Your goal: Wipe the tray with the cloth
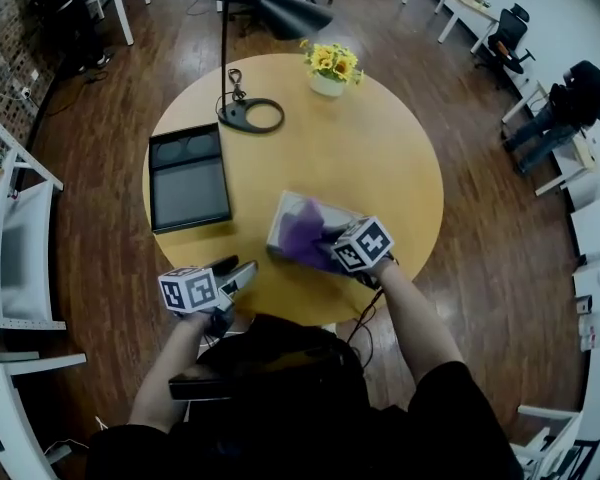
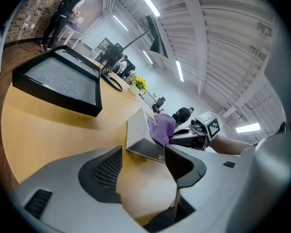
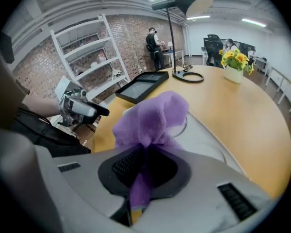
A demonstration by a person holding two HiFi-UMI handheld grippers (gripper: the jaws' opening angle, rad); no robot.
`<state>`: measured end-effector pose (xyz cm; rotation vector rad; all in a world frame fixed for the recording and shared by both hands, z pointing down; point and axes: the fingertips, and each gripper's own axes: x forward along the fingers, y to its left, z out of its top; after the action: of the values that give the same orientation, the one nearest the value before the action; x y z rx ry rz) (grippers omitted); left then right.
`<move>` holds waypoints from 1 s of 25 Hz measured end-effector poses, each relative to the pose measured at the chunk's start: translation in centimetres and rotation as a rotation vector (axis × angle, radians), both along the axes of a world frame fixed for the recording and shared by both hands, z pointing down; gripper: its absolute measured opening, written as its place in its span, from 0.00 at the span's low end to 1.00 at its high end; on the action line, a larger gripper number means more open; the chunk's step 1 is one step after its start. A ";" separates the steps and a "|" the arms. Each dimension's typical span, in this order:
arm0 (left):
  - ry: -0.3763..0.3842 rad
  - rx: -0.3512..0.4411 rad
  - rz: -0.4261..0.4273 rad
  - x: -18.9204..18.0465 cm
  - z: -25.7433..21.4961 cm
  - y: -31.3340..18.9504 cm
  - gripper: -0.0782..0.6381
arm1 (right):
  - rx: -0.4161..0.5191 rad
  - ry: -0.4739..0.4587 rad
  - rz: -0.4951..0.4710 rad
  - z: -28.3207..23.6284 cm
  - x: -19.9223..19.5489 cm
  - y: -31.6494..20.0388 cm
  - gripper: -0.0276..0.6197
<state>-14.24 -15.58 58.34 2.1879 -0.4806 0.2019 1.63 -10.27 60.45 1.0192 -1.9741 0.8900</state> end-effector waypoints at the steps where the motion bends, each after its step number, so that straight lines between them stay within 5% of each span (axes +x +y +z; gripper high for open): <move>1: 0.003 -0.001 0.006 0.2 -0.1 0.1 0.49 | 0.002 -0.003 -0.002 0.0 -0.3 0.3 0.10; 12: 0.021 -0.008 0.037 1.8 -0.2 0.4 0.49 | 0.031 0.031 -0.049 -0.7 -1.2 3.1 0.10; 16: 0.041 -0.006 0.038 2.3 -0.7 0.2 0.49 | 0.129 0.053 0.026 -4.1 2.5 1.5 0.10; 19: 0.047 -0.001 0.039 2.6 -1.0 0.0 0.49 | 0.174 0.151 0.079 -6.4 6.8 0.1 0.10; 25: 0.044 -0.006 0.041 2.8 -1.2 0.5 0.49 | 0.149 0.277 0.109 -5.9 11.7 -0.9 0.10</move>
<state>-11.49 -15.06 57.11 2.1931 -0.4106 0.1765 13.31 -11.16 54.58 1.2729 -1.7841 0.6259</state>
